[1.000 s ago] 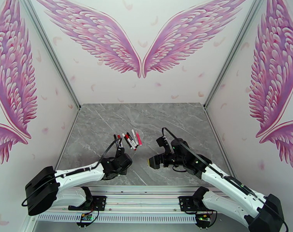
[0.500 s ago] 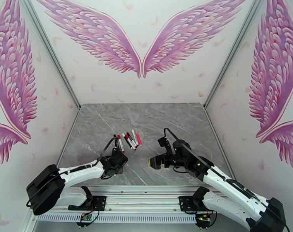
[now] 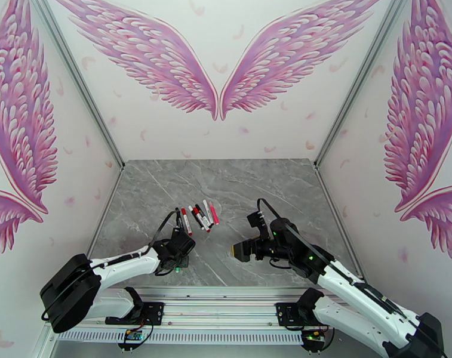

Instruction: Open the pen caps

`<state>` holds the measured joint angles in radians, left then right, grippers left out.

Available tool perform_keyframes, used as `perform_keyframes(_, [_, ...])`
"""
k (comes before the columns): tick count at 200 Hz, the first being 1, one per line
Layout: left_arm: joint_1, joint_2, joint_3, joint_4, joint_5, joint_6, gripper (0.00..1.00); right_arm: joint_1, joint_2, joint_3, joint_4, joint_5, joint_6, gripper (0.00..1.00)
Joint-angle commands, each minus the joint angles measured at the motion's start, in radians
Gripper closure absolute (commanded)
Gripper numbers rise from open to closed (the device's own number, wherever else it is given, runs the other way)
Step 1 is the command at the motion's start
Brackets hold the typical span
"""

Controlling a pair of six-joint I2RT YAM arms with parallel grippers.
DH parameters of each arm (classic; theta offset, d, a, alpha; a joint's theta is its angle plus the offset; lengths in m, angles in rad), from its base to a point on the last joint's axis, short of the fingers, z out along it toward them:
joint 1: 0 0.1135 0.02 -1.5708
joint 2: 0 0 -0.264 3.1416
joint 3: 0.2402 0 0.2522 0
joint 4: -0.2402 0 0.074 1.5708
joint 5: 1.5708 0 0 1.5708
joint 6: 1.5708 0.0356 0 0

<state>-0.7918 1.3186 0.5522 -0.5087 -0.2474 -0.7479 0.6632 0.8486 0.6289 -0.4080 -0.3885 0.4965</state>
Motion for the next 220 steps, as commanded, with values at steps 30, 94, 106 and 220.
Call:
perform_keyframes(30, [0.009,-0.005,-0.018,0.001,0.0,0.002,0.72,0.004,-0.014,-0.011,-0.017,0.022,0.006,0.01])
perform_keyframes(94, [0.009,-0.035,0.004,-0.026,0.002,-0.007,0.68,0.005,-0.014,-0.012,-0.016,0.024,0.008,0.01])
perform_keyframes(106, [0.009,-0.051,0.016,-0.038,0.004,-0.005,0.65,0.004,-0.013,-0.012,-0.016,0.022,0.007,0.01])
perform_keyframes(220, [0.183,-0.189,0.175,-0.128,0.183,0.082,0.51,0.004,-0.02,0.057,-0.068,0.098,0.003,0.01])
